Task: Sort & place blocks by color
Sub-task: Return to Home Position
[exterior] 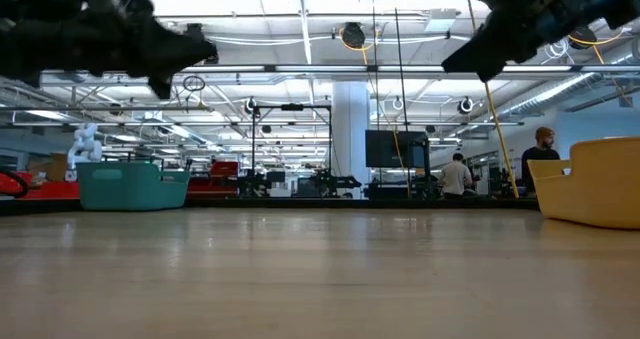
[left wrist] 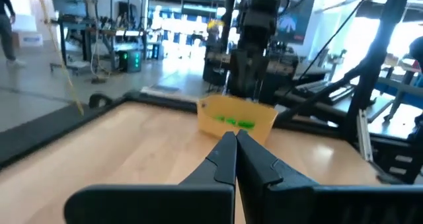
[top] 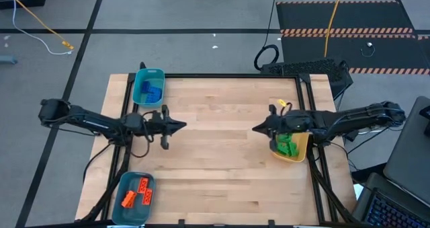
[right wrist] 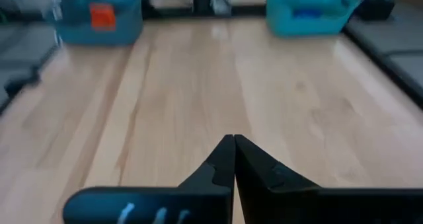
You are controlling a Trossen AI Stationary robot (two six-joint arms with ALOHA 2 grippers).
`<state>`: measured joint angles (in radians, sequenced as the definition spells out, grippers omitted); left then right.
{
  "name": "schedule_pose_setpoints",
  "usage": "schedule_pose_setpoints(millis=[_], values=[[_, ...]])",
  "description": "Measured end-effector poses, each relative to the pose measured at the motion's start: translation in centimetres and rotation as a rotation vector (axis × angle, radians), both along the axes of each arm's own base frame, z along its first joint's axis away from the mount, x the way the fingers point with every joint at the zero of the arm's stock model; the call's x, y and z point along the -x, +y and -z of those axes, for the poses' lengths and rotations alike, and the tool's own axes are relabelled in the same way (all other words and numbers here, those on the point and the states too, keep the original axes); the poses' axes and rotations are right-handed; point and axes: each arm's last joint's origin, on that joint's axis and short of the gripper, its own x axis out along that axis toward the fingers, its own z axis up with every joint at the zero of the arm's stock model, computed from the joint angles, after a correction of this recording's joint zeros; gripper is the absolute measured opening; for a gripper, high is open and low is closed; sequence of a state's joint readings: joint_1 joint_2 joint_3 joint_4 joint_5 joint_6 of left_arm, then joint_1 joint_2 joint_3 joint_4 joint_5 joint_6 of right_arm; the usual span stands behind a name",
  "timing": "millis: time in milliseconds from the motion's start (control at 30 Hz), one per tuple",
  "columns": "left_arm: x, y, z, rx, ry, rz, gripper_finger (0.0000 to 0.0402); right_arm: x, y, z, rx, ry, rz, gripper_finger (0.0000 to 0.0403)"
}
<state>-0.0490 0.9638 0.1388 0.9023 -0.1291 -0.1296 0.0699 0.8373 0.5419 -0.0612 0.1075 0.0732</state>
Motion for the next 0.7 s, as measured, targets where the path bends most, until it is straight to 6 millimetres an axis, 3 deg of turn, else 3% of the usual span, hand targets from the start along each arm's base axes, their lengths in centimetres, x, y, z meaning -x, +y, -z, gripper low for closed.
schedule_pose_setpoints(millis=[167,500,700], values=[[2.6,-0.2,1.9,0.031,-0.015,-0.007,0.0001,2.5,-0.5,1.3,-0.026,-0.153,0.024,0.0001],[3.6,-0.3,1.3,-0.044,-0.033,-0.002,0.0001,6.8,-0.7,2.6,-0.067,-0.371,0.005,0.0000],[4.3,-0.2,1.7,-0.039,0.030,-0.008,0.0001,8.8,-0.7,3.2,-0.084,-0.370,0.003,0.0000]])
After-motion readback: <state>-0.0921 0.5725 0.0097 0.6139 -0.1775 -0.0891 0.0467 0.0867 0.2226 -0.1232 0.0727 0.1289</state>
